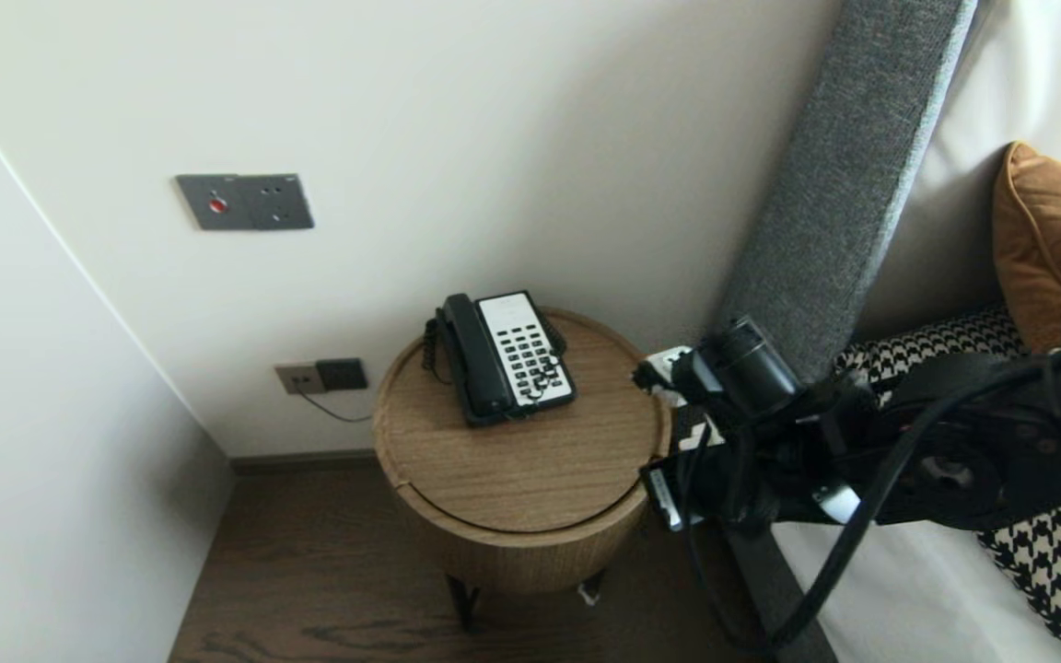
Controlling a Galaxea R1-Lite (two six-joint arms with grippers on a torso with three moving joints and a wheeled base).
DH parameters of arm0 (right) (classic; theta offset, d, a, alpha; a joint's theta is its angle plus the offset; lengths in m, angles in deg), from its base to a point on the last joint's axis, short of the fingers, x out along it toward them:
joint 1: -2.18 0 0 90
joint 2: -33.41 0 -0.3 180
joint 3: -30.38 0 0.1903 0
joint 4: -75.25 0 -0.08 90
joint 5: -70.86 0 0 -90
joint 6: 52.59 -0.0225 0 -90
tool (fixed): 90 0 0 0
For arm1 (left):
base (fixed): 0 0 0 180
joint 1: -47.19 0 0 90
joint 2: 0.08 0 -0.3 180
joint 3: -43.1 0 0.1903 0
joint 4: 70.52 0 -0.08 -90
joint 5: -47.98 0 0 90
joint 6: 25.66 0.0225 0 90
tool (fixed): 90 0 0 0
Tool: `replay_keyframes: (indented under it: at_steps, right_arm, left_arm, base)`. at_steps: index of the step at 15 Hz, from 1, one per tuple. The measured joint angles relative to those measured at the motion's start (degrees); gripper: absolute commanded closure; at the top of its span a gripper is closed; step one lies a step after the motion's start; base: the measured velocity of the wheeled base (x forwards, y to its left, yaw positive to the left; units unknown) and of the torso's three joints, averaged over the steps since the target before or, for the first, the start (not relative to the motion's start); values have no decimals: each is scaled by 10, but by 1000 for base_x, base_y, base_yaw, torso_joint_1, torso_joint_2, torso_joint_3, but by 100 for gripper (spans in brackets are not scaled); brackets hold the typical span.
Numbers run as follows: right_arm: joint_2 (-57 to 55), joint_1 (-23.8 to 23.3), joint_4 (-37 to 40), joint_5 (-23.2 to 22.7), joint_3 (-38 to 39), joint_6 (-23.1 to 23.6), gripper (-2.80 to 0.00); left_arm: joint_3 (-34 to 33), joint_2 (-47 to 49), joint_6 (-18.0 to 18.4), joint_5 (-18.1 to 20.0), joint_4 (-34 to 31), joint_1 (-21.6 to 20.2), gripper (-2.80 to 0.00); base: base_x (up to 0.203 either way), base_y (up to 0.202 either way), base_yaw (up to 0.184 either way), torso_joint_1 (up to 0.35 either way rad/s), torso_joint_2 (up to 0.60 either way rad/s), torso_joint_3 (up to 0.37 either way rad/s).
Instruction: Open the nightstand drawer
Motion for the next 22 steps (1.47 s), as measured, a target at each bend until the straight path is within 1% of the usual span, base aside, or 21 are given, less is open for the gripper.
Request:
replay_keyframes:
  at_steps: [3, 5, 8, 11, 14, 17, 20, 22]
  right_arm:
    - [70, -53, 0, 5, 48, 6, 0]
    - [128, -99, 0, 6, 86, 15, 0]
    - [236, -175, 1, 7, 147, 32, 0]
    - [352, -228, 3, 6, 226, 46, 0]
    - [466, -255, 3, 2, 330, 51, 0]
    - [578, -265, 4, -6, 422, 51, 0]
    - [665, -294, 13, -8, 485, 51, 0]
    - [706, -306, 13, -16, 511, 52, 0]
  left_arm:
    - [0, 0, 0, 0, 0, 0, 0]
    - [0, 0, 0, 0, 0, 0, 0]
    - [0, 0, 0, 0, 0, 0, 0]
    - [0, 0, 0, 0, 0, 0, 0]
    - [0, 0, 0, 0, 0, 0, 0]
    - [0, 0, 0, 0, 0, 0, 0]
    - [0, 0, 0, 0, 0, 0, 0]
    - [0, 0, 0, 0, 0, 0, 0]
  base:
    - [0, 0, 0, 0, 0, 0]
    - [0, 0, 0, 0, 0, 0]
    - [0, 0, 0, 0, 0, 0]
    - [0, 0, 0, 0, 0, 0]
    - [0, 0, 0, 0, 0, 0]
    - [0, 0, 0, 0, 0, 0]
    - [0, 0, 0, 0, 0, 0]
    - [0, 0, 0, 0, 0, 0]
